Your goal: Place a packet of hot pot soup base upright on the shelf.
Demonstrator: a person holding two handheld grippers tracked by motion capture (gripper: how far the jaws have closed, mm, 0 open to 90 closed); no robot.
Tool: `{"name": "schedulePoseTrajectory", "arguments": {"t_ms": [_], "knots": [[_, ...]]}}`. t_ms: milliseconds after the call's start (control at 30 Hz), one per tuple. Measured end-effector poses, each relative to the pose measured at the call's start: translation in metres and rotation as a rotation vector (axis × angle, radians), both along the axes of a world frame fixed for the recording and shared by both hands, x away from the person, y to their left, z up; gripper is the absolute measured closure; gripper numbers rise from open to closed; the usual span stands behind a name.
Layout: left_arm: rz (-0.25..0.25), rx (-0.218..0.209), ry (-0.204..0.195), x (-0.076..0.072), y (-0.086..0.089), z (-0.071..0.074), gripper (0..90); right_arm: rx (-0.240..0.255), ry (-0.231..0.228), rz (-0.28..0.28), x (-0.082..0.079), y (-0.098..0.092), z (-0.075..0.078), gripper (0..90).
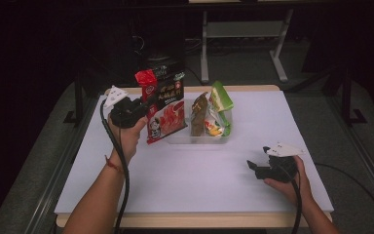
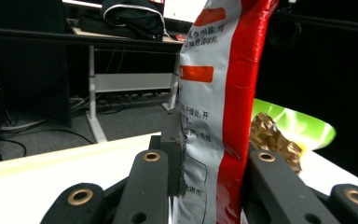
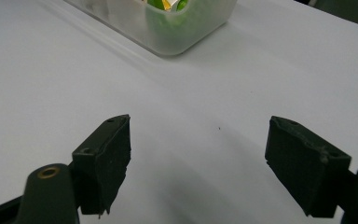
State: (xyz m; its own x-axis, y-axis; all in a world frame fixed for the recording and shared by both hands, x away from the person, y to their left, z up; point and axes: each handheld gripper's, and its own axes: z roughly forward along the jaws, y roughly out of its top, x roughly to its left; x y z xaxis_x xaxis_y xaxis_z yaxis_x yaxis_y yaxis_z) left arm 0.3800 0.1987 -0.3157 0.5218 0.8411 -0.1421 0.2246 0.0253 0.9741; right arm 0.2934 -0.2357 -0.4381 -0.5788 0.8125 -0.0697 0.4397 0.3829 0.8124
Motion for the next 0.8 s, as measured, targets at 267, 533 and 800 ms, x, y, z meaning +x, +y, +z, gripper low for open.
{"name": "schedulePoseTrajectory", "arguments": {"t_ms": [267,533,800], "knots": [[0.08,0.016,0.006,0.016,-0.018,-0.006,75.5,0.005,-0.002,0.007,-0.001,0.0,0.0,21.6],[0.146,0.064,-0.017,0.028,-0.036,-0.002,75.6,0.012,-0.001,0.012,-0.002,-0.001,0.0,21.6],[0.206,0.133,-0.046,0.035,-0.05,0.002,75.6,0.011,0.005,0.02,-0.002,-0.001,-0.001,21.6]]}}
